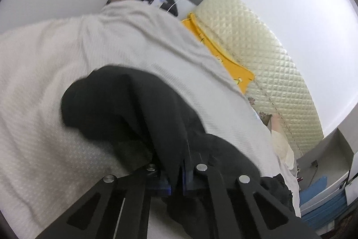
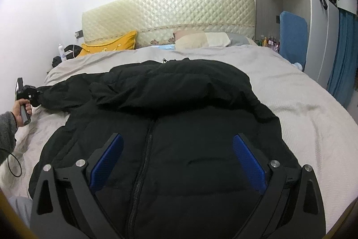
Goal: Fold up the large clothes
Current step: 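Close the left tool on the sleeve cuff and lift it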
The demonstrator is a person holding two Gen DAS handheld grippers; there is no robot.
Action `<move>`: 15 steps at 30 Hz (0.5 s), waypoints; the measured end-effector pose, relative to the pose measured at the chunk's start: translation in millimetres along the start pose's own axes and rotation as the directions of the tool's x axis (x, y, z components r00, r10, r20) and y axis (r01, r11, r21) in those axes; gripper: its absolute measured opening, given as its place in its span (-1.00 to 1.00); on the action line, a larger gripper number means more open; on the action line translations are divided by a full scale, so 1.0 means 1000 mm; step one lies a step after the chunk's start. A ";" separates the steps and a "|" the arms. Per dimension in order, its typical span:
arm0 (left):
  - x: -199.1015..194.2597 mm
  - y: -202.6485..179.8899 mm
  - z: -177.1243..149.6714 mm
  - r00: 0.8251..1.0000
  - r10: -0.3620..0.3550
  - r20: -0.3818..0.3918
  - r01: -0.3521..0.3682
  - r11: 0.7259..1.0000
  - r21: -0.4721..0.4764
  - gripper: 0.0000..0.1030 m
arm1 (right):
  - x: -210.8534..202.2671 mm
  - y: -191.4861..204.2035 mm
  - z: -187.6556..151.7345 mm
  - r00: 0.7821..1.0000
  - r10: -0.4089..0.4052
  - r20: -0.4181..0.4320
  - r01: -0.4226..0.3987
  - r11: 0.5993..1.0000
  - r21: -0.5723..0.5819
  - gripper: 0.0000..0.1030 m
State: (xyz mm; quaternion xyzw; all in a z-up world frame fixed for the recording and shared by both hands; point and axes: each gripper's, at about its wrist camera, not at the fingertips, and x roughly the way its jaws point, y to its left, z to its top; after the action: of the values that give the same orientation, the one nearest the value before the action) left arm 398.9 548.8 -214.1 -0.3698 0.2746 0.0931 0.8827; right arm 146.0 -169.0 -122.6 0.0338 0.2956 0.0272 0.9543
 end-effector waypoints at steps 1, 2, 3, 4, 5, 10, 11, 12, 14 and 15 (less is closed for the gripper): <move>-0.009 -0.009 0.003 1.000 0.003 0.012 -0.003 1.000 0.018 -0.92 | -0.004 0.000 0.000 1.000 0.006 0.009 -0.006 1.000 -0.001 0.93; -0.016 -0.018 0.006 1.000 0.005 0.021 -0.005 0.999 0.033 -0.93 | -0.006 0.000 0.000 1.000 0.011 0.015 -0.011 1.000 -0.002 0.97; -0.023 -0.027 0.008 1.000 0.005 0.029 -0.006 0.999 0.047 -0.93 | -0.009 -0.001 0.000 1.000 0.015 0.021 -0.015 1.000 -0.005 0.99; -0.032 -0.037 0.012 0.999 0.005 0.038 -0.007 0.998 0.065 -0.93 | -0.013 -0.001 0.001 0.999 0.018 0.028 -0.018 1.000 -0.008 0.99; -0.037 -0.045 0.015 0.999 0.004 0.044 -0.007 0.997 0.075 -0.93 | -0.016 -0.001 0.001 0.999 0.020 0.033 -0.020 1.000 -0.011 0.99; -0.081 -0.097 0.024 0.996 -0.003 0.087 -0.010 0.989 0.150 -0.93 | -0.029 -0.006 0.003 0.998 0.041 0.050 -0.040 0.999 -0.012 0.99; -0.091 -0.110 0.023 0.995 -0.016 0.094 -0.001 0.985 0.174 -0.93 | -0.033 -0.007 0.003 0.997 0.048 0.057 -0.048 0.999 -0.011 0.99; -0.101 -0.125 0.023 0.994 -0.027 0.102 0.006 0.979 0.202 -0.93 | -0.036 -0.008 0.003 0.997 0.055 0.063 -0.054 0.998 -0.013 0.99; -0.117 -0.148 0.022 0.993 -0.043 0.110 0.016 0.971 0.237 -0.93 | -0.044 -0.011 0.003 0.995 0.059 0.075 -0.058 0.998 -0.019 0.99; -0.127 -0.161 0.021 0.992 -0.059 0.112 0.030 0.968 0.250 -0.93 | -0.048 -0.012 0.003 0.995 0.060 0.084 -0.059 0.998 -0.020 0.99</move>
State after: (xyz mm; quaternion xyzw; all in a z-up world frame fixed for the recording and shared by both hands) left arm 361.7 454.3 -34.7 -0.2563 0.2227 0.0600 0.9387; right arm 108.3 -185.0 -94.1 0.0355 0.2536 0.0566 0.9650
